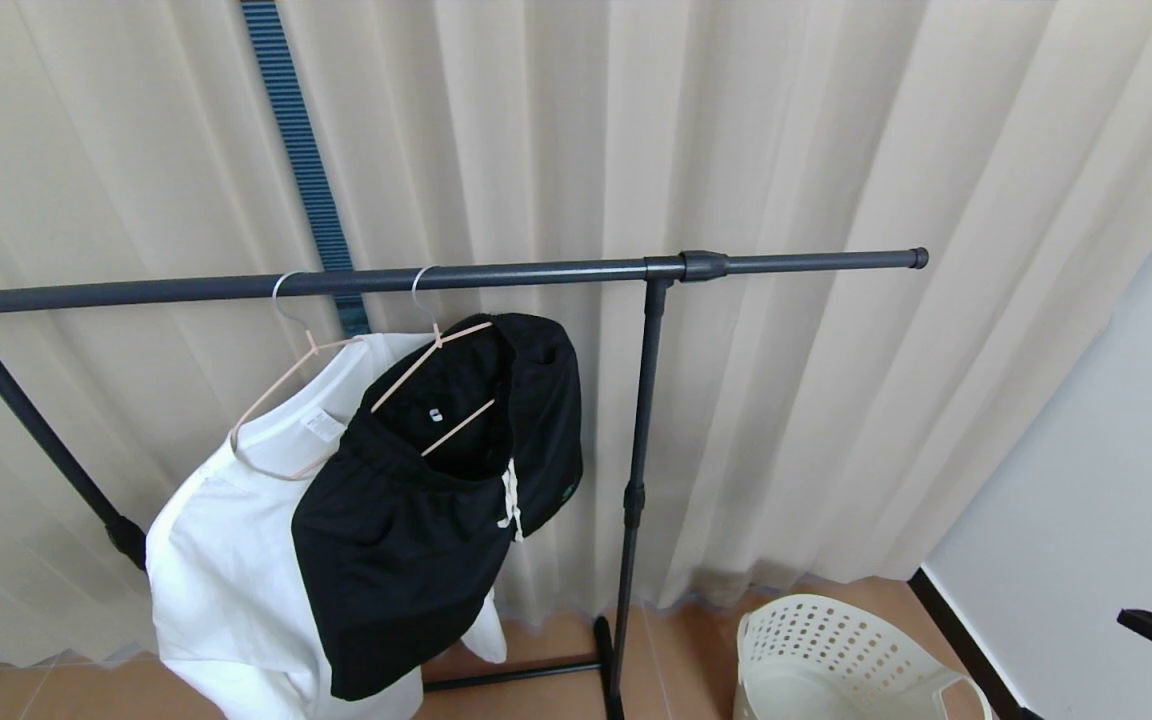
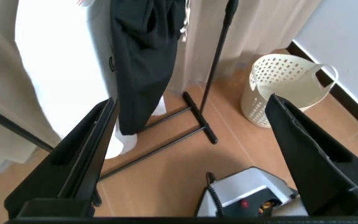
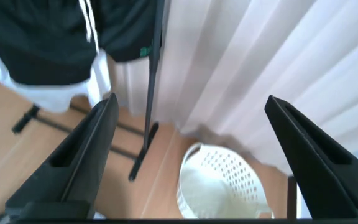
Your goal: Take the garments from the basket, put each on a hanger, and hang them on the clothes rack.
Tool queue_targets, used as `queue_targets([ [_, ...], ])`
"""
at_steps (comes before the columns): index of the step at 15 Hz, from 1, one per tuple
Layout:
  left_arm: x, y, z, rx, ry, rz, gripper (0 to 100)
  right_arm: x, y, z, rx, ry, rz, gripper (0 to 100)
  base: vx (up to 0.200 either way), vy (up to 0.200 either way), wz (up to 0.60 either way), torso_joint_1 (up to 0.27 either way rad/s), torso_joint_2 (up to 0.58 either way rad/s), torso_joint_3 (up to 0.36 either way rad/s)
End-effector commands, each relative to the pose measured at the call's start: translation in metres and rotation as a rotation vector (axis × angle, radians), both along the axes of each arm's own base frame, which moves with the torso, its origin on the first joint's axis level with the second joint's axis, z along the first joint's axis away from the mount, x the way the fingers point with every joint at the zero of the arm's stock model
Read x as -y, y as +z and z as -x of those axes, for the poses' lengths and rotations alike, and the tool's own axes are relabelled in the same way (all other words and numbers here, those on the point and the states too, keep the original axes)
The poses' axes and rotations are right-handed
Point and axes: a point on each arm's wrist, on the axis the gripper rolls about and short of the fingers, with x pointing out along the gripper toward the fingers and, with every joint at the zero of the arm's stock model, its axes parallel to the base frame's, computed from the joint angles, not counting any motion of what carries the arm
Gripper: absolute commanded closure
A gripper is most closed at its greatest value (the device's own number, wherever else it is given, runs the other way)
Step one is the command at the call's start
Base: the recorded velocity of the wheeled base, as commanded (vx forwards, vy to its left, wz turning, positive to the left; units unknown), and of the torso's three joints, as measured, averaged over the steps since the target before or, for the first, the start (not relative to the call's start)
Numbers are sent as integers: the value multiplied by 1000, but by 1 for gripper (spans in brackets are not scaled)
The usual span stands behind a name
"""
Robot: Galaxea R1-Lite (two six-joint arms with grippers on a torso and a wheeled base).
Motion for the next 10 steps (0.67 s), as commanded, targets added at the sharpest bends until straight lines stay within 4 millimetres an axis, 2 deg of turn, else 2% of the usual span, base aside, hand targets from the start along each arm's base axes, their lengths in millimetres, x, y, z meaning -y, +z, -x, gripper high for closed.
queue_targets([
  [1,-1,-14,8,42,193,-10,0,11,-15,16,43,1,-30,0,0,0,0,0,0,0],
  [3,2,-16,14,117,354,5,0,17,-25,23,44,-26,-32,0,0,0,0,0,0,0],
  [5,4,-17,16,144,311,23,0,25,-34,33,32,-58,-21,0,0,0,0,0,0,0],
  [7,4,-17,20,181,174,86,0,36,-45,51,69,-141,-39,0,0,0,0,0,0,0],
  [10,5,-18,22,204,165,78,0,37,-46,62,151,-388,-49,0,0,0,0,0,0,0],
])
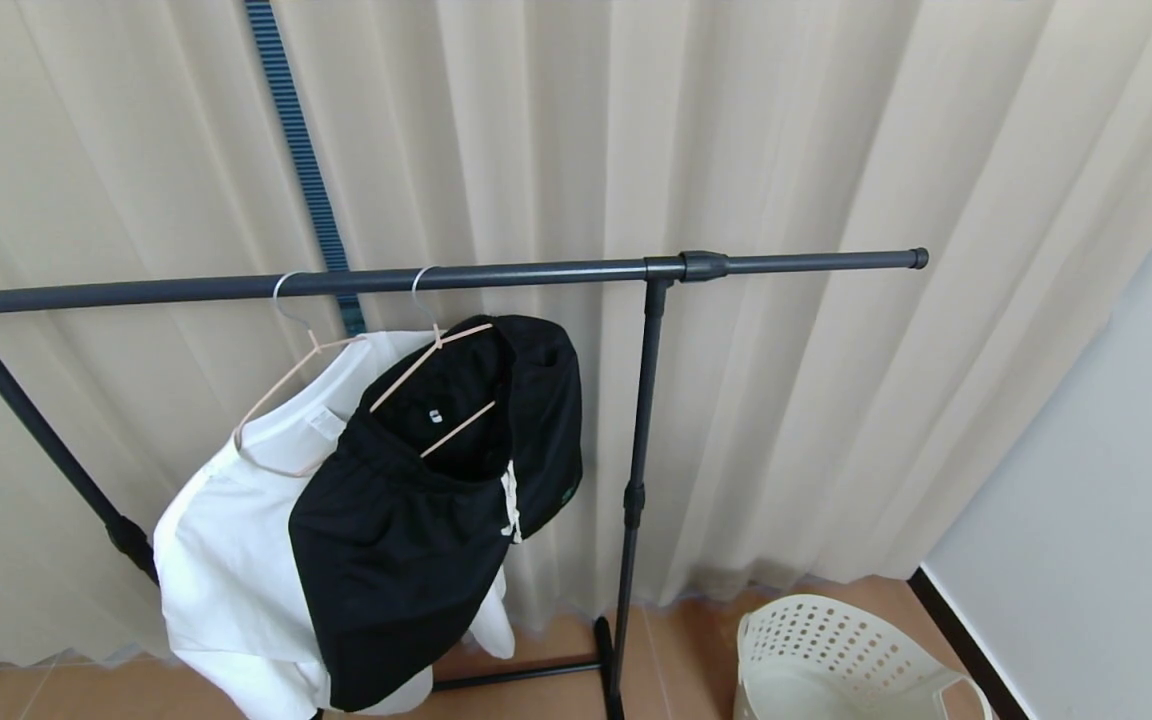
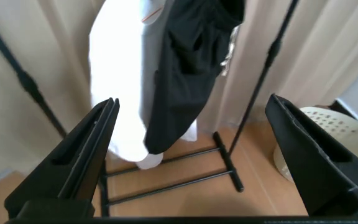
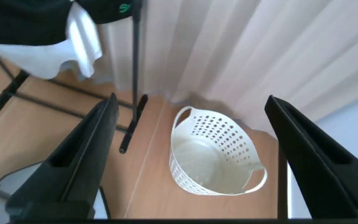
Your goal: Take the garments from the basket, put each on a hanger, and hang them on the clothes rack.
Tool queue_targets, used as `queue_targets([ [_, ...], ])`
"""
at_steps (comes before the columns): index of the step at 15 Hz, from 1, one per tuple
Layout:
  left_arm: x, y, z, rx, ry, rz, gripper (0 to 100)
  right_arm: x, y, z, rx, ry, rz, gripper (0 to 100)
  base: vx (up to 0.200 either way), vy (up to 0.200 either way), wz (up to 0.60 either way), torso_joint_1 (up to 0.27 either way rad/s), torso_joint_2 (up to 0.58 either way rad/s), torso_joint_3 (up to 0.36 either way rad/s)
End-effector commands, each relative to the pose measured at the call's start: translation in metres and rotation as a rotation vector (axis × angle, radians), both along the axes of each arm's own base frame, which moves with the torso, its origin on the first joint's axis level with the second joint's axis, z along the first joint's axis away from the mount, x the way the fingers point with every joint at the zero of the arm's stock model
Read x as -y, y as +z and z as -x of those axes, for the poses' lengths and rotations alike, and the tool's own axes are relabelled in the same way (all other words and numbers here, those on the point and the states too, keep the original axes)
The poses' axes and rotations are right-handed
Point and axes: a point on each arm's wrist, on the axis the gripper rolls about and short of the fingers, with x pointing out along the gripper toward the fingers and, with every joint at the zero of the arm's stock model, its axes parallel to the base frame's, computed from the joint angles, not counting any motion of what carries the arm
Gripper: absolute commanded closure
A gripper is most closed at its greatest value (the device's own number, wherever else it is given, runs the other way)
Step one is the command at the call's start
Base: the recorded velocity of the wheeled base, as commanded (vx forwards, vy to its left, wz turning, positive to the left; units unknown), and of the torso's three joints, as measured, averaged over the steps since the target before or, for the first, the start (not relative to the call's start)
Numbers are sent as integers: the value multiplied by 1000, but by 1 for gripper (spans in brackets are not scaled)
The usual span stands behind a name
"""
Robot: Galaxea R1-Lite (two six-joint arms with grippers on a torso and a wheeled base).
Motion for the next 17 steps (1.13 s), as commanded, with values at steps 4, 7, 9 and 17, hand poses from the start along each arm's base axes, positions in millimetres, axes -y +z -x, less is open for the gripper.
queue_targets([
  [4,0,-1,2,29,-2,-28,0,-1,-4,25,249,-375,-80,0,0,0,0,0,0,0],
  [7,0,0,2,27,7,-1,0,-7,-6,25,193,-133,-216,0,0,0,0,0,0,0],
  [9,0,-1,2,25,7,6,0,-7,-6,26,186,-130,-188,0,0,0,0,0,0,0],
  [17,0,-1,2,25,7,6,0,-4,-6,25,204,-230,-168,0,0,0,0,0,0,0],
])
